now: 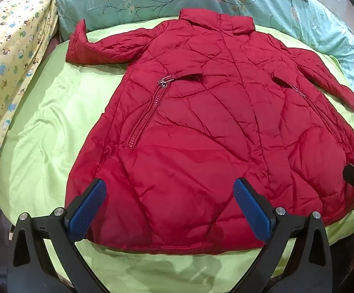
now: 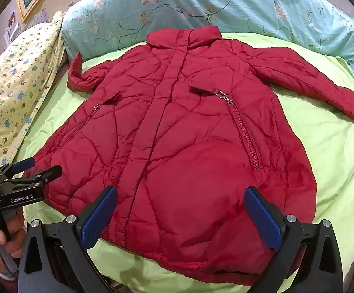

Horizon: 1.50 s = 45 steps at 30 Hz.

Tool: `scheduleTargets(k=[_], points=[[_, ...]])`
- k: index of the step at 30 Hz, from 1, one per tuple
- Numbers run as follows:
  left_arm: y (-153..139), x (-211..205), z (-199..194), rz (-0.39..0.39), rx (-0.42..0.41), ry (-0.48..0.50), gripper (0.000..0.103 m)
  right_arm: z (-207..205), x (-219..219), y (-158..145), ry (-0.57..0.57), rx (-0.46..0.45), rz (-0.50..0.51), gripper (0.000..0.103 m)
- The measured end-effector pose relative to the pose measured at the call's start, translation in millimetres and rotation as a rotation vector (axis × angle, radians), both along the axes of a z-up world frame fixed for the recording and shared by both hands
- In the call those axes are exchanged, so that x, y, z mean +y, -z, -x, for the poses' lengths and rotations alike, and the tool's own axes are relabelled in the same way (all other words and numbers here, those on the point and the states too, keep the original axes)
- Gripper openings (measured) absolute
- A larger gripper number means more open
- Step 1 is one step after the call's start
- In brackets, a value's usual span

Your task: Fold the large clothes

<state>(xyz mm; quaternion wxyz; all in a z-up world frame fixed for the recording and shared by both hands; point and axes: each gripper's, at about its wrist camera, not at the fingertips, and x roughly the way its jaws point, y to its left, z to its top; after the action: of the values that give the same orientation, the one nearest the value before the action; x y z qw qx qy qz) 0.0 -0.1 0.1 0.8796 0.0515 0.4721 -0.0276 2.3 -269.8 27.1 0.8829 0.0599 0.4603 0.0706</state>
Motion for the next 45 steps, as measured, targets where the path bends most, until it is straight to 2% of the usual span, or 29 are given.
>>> scheduleTargets(k=[31, 36, 45], points=[[1, -8, -3, 0.001, 0.002, -0.004, 0.103, -6, 7, 3, -0.015, 0.02, 0.007, 0.103], [0, -8, -2, 0.0, -0.002, -0.001, 0.103, -5, 9, 4, -0.017, 0.067, 0.014, 0.103], [2, -6, -2, 0.006, -0.002, 0.001, 0.103, -5, 9, 2, -0.02, 0.072, 0.018, 0.103]])
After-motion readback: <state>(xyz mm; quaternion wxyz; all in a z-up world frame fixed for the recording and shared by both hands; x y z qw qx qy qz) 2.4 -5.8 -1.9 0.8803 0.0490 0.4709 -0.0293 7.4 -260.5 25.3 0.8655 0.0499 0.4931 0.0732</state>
